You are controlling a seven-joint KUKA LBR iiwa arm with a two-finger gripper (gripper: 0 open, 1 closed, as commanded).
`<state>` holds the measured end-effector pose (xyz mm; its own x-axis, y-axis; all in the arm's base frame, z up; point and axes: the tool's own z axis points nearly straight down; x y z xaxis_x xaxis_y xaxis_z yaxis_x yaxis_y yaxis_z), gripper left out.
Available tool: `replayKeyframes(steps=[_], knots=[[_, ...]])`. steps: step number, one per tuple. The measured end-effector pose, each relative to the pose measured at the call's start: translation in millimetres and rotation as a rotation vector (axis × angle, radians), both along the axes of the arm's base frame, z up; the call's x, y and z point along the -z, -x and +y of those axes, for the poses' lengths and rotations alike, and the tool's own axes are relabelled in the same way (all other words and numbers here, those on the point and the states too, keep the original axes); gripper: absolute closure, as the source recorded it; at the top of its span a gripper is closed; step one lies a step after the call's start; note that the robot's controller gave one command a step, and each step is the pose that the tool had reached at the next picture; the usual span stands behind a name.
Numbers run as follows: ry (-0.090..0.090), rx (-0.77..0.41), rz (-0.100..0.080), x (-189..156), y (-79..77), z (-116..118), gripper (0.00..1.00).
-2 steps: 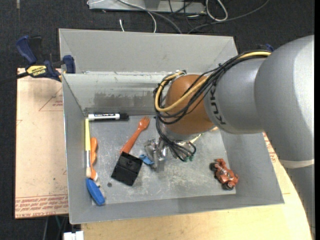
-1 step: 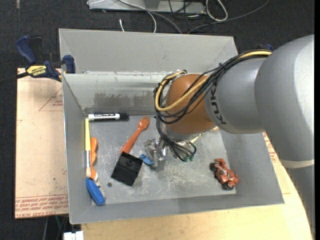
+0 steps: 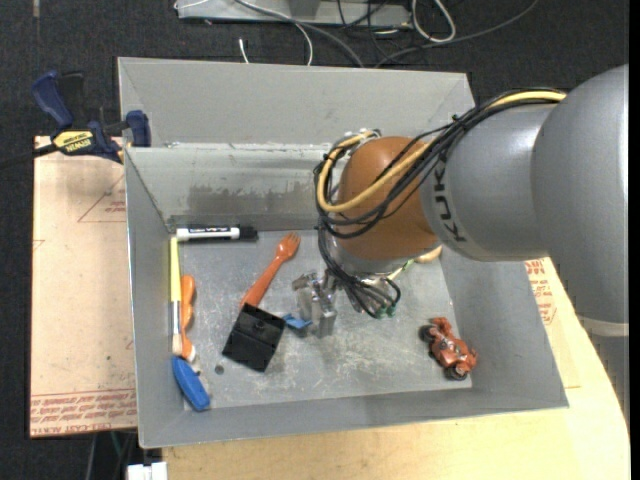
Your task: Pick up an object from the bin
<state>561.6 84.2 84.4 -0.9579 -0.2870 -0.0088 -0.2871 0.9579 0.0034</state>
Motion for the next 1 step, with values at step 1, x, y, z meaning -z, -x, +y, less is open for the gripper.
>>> replayKeyframes(steps=[1], knots=[[-0.001, 0.000, -0.003, -42.2, -0.9, 0.4, 1.00]])
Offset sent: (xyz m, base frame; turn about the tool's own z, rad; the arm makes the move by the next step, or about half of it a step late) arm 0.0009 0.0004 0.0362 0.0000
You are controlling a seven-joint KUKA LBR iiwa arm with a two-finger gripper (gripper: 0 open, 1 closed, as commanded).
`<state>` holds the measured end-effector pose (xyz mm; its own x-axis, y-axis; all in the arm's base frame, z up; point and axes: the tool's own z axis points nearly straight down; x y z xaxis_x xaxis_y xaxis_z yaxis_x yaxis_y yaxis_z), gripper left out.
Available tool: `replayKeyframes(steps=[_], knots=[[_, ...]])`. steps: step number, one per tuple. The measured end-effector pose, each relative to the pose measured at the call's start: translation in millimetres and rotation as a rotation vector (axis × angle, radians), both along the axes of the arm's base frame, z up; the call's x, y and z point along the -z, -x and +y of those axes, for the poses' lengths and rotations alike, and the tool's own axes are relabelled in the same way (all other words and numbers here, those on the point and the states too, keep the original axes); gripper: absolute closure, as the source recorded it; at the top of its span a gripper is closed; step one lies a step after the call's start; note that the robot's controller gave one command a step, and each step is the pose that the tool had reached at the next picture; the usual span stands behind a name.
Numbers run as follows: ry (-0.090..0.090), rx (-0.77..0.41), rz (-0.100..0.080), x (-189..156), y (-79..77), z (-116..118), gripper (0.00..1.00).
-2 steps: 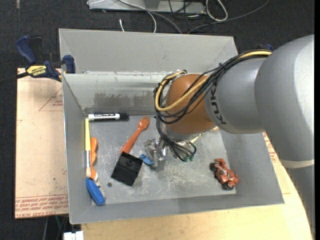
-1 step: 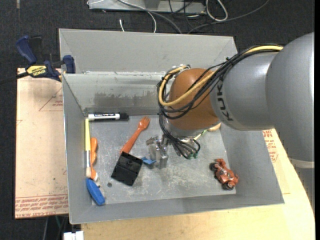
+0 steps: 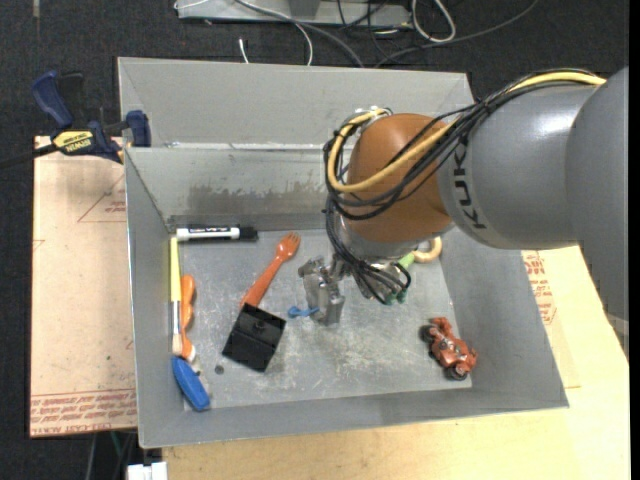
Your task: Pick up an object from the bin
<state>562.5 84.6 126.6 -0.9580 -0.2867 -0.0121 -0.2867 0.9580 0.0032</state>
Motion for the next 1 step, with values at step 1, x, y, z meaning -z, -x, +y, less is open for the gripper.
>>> replayKeyframes(steps=[1], knots=[[0.000, 0.000, -0.001, -40.9, -0.3, 0.0, 1.00]])
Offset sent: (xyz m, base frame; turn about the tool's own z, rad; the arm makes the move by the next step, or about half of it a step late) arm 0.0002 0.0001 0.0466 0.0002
